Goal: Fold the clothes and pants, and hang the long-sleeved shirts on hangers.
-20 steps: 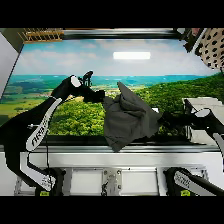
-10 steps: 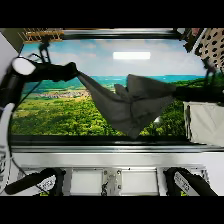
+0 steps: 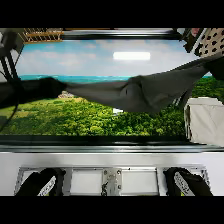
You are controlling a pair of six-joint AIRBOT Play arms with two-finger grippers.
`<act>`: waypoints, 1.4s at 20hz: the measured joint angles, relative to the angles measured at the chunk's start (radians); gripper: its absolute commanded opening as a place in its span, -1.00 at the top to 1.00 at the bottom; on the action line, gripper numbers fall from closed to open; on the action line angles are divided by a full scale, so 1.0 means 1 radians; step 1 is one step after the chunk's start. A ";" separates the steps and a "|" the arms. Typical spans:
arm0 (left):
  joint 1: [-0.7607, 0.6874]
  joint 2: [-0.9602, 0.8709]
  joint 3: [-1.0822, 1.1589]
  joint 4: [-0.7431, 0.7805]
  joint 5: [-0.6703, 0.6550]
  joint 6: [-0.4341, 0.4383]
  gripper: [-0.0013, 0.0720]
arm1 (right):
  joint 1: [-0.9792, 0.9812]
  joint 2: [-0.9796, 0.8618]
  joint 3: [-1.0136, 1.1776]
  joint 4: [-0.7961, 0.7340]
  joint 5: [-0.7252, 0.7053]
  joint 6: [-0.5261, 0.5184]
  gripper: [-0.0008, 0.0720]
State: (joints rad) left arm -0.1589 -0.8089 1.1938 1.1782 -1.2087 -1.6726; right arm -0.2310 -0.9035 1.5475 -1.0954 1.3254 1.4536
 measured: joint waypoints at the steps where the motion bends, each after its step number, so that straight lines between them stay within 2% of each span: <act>1: -0.015 0.019 -0.053 0.019 0.003 -0.023 0.96 | 0.007 -0.032 0.009 -0.003 0.003 0.013 0.92; 3: -0.045 0.027 -0.156 0.049 0.031 -0.056 0.95 | 0.034 -0.114 0.019 -0.024 0.002 0.026 0.92; 4: -0.060 0.018 -0.201 0.057 0.052 -0.066 0.95 | 0.053 -0.171 0.023 -0.054 -0.008 0.033 0.85; 5: -0.074 0.000 -0.239 0.064 0.080 -0.073 0.95 | 0.072 -0.232 0.024 -0.088 -0.025 0.039 0.36; 6: -0.085 -0.027 -0.275 0.070 0.117 -0.079 0.95 | 0.085 -0.290 0.026 -0.110 -0.049 0.040 -0.32; 7: -0.093 -0.055 -0.302 0.073 0.156 -0.082 0.95 | 0.094 -0.344 0.027 -0.126 -0.072 0.040 -0.47; 8: -0.096 -0.088 -0.325 0.078 0.204 -0.086 0.95 | 0.098 -0.398 0.028 -0.136 -0.092 0.042 -0.28; 9: -0.095 -0.121 -0.342 0.079 0.242 -0.090 0.95 | 0.098 -0.434 0.029 -0.143 -0.104 0.043 -0.22; 13: -0.074 -0.252 -0.375 0.086 0.316 -0.093 0.95 | 0.050 -0.465 -0.010 -0.169 -0.065 0.023 -0.22; 16: -0.076 -0.317 -0.383 0.087 0.333 -0.083 0.95 | -0.016 -0.360 -0.203 -0.191 -0.019 0.037 -0.23; 17: -0.079 -0.328 -0.384 0.087 0.339 -0.081 0.95 | -0.041 -0.303 -0.317 -0.198 -0.019 0.068 -0.27; 19: -0.090 -0.344 -0.386 0.087 0.351 -0.077 0.95 | -0.074 -0.181 -0.562 -0.200 -0.035 0.155 -0.78; 21: -0.103 -0.352 -0.386 0.087 0.357 -0.074 0.95 | -0.090 -0.076 -0.793 -0.174 -0.079 0.246 -0.79; 24: -0.120 -0.357 -0.386 0.087 0.364 -0.073 0.95 | -0.098 0.033 -1.072 -0.045 -0.177 0.335 -0.78; 28: -0.128 -0.359 -0.386 0.087 0.365 -0.072 0.95 | -0.046 0.079 -1.234 0.098 -0.337 0.381 -0.78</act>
State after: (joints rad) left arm -0.2871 -1.1679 0.8078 1.2652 -0.8440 -1.7443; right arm -0.2771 -0.8242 0.3138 -0.9970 0.9886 1.8347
